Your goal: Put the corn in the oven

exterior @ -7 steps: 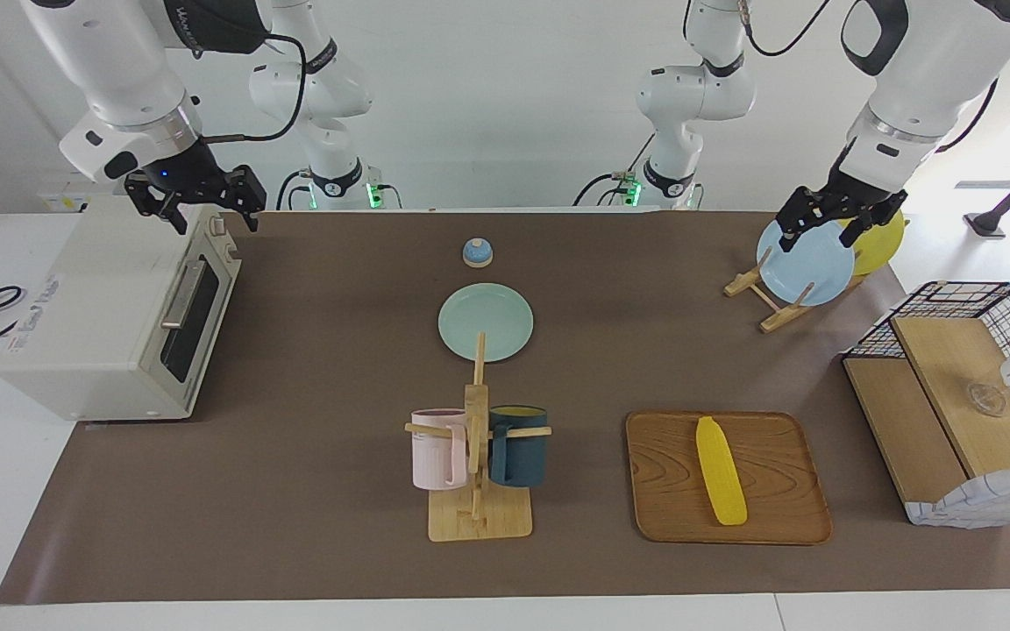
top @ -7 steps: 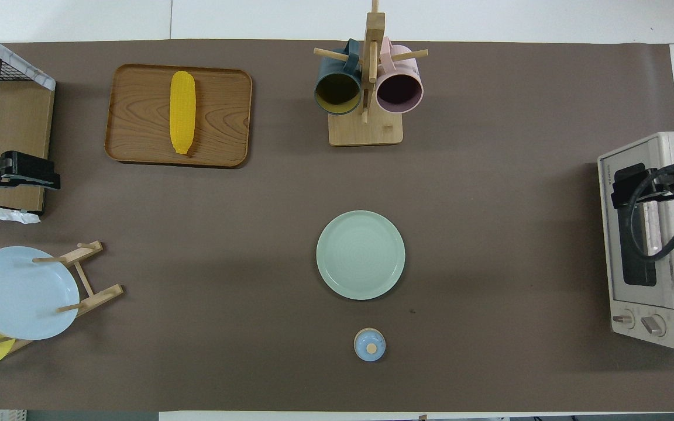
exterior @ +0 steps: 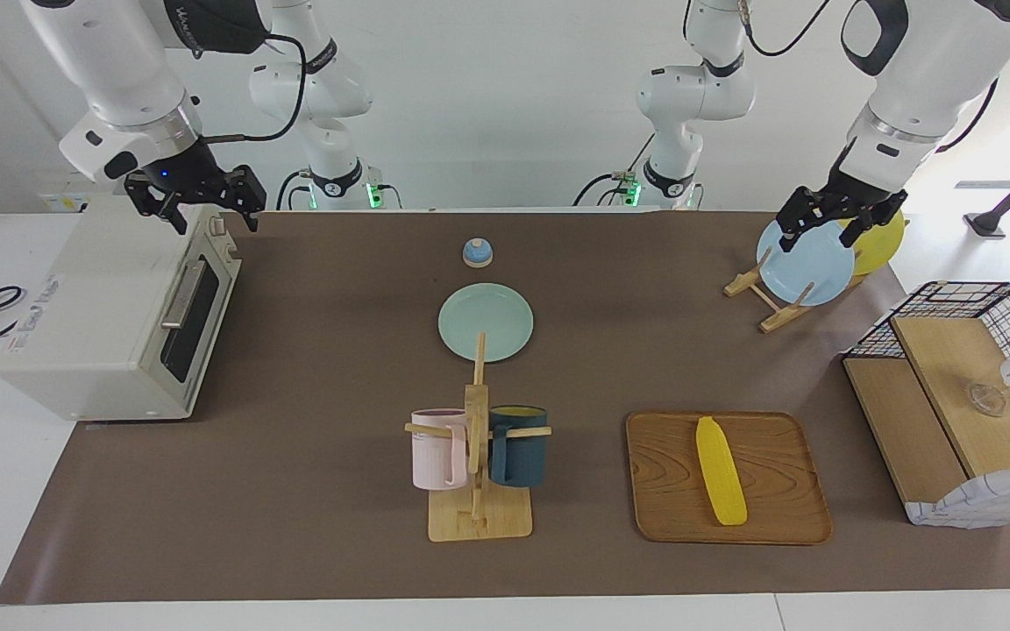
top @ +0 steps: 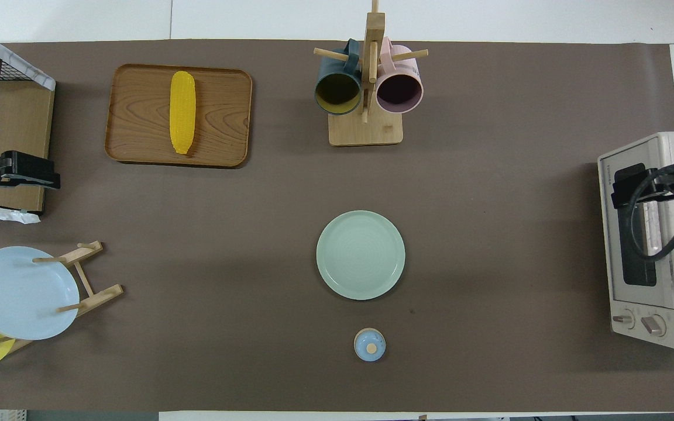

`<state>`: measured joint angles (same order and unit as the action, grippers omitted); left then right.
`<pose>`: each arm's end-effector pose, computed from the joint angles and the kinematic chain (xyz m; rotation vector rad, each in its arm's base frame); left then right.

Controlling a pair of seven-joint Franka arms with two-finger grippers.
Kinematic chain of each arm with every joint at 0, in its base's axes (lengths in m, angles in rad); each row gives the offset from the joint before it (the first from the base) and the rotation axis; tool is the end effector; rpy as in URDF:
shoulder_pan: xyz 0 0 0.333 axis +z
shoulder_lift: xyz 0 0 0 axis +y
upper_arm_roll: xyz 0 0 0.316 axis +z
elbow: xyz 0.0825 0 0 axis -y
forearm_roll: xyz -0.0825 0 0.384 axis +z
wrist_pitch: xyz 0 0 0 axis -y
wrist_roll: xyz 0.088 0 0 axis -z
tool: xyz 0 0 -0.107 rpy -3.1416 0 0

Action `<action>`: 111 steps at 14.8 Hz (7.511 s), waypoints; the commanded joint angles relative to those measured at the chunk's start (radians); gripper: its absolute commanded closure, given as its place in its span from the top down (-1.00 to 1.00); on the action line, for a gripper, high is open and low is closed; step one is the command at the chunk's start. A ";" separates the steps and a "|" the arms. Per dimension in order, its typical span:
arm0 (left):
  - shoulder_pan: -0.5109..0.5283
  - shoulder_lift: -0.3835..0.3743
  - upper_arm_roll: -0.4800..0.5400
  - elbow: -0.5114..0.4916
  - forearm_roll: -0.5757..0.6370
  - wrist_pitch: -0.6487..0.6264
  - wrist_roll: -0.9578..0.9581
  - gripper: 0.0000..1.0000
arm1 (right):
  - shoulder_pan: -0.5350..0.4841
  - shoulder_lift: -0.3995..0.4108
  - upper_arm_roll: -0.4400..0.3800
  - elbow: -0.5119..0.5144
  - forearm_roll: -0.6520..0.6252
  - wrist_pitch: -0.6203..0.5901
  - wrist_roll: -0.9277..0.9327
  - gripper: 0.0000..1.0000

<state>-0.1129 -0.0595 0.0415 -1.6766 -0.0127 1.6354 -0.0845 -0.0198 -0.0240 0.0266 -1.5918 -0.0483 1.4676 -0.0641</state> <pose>0.5395 -0.0392 0.6126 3.1249 0.0215 0.0266 0.5355 -0.0018 0.6194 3.0898 0.1055 -0.1571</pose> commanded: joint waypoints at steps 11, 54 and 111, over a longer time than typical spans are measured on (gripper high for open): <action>-0.005 0.456 -0.031 0.310 -0.036 0.082 0.041 1.00 | -0.149 -0.148 -0.008 -0.408 0.004 0.347 -0.123 -1.00; -0.108 0.336 -0.088 0.002 -0.162 0.394 -0.213 -1.00 | -0.111 0.062 0.003 -0.582 0.001 0.726 -0.043 -1.00; -0.024 -0.025 -0.074 -0.020 0.017 -0.047 -0.109 1.00 | 0.731 0.432 0.021 -0.026 -0.228 0.455 0.932 1.00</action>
<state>-0.1523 -0.1074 -0.0190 -1.7556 -0.0273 1.6587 -0.2131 0.6777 0.3291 0.0521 -1.6480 -0.2358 1.8673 0.7818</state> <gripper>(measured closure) 0.000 0.000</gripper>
